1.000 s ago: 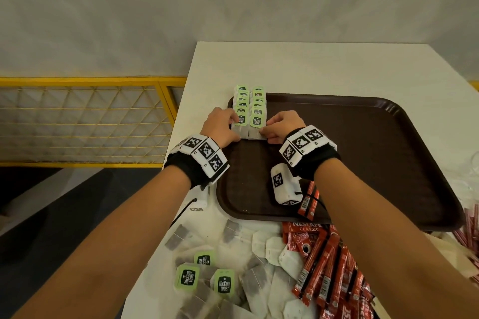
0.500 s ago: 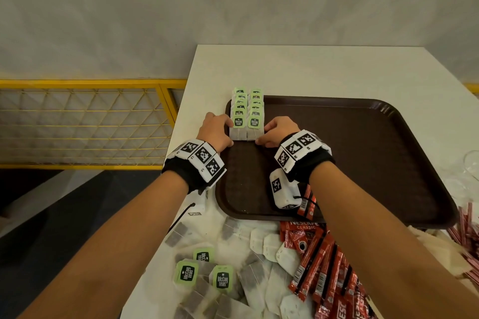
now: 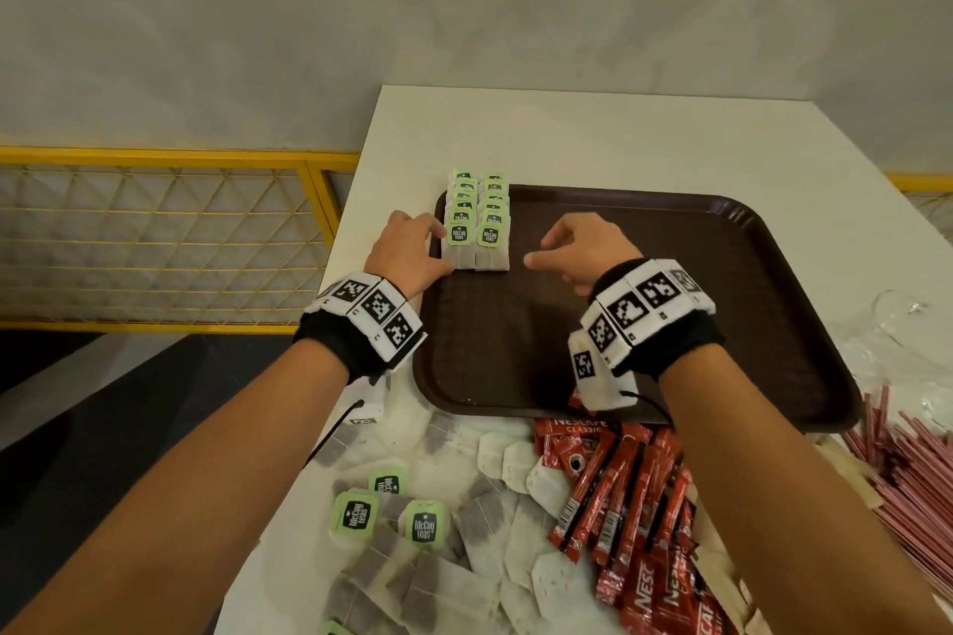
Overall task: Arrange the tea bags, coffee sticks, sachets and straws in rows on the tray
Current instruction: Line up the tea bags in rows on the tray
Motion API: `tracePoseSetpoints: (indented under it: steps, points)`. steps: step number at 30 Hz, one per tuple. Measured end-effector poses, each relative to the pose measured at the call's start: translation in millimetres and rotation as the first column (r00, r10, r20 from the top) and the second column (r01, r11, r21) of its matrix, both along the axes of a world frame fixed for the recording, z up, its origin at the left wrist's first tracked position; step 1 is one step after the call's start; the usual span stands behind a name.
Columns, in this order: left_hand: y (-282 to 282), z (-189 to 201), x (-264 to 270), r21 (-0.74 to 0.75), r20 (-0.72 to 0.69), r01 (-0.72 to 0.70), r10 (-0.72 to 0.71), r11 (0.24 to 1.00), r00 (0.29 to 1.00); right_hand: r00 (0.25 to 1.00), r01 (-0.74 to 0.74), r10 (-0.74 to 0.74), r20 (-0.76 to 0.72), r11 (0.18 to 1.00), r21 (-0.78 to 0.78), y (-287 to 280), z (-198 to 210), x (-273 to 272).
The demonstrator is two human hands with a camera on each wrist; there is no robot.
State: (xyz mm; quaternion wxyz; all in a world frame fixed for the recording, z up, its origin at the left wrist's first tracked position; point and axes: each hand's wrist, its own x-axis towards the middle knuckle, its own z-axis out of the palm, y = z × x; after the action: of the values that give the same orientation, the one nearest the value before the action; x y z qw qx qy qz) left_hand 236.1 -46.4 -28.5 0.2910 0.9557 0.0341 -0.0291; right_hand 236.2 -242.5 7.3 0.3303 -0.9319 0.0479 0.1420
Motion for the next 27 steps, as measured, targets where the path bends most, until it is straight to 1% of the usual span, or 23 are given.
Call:
tracePoseSetpoints:
  steps: [2, 5, 8, 10, 13, 16, 19, 21, 24, 25, 27]
  points:
    - [0, 6, -11, -0.027, 0.019, 0.018, -0.018, 0.999, 1.0, 0.995, -0.073, 0.064, -0.074, 0.989, -0.127, -5, 1, -20]
    - [1, 14, -33, -0.073, 0.012, 0.059, -0.058, 0.996, 0.998, 0.978, -0.147, 0.094, -0.186, 0.944, -0.295, -12, -5, -44]
    - [2, 18, -58, -0.122, -0.016, 0.064, -0.066, 0.99, 0.998, 0.959, -0.209, 0.12, -0.256, 0.912, -0.354, -13, -10, -60]
    - [1, 18, -72, -0.139, -0.039, 0.063, -0.069, 0.988, 0.997, 0.96, -0.229, 0.144, -0.239, 0.895, -0.382, -12, -13, -65]
    - [0, 19, -89, -0.156, -0.063, 0.061, -0.072, 0.986, 0.995, 0.972, -0.218, 0.154, -0.177, 0.874, -0.435, -14, -18, -69]
    - [-1, 22, -102, -0.174, -0.06, 0.065, -0.077, 0.983, 0.995, 0.977, -0.205, 0.152, -0.149, 0.858, -0.471, -23, -22, -72]
    - [-1, 24, -112, -0.183, -0.057, 0.08, -0.092, 0.98, 0.994, 0.98, -0.196, 0.152, -0.129, 0.858, -0.476, -30, -12, -75]
    - [-1, 25, -119, -0.201, -0.055, 0.091, -0.104, 0.975, 0.993, 0.974, -0.225, 0.198, -0.107, 0.865, -0.449, -33, 2, -82]
    - [1, 25, -128, -0.204, -0.09, 0.122, -0.142, 0.971, 0.986, 0.94, -0.337, 0.329, -0.086, 0.871, -0.357, -33, 22, -104]
    - [3, 24, -131, -0.196, -0.114, 0.142, -0.166, 0.97, 0.979, 0.92, -0.39, 0.378, -0.105, 0.857, -0.336, -32, 27, -115]
    - [6, 23, -137, -0.177, -0.173, 0.195, -0.226, 0.965, 0.959, 0.871, -0.49, 0.45, -0.197, 0.814, -0.312, -31, 30, -133]
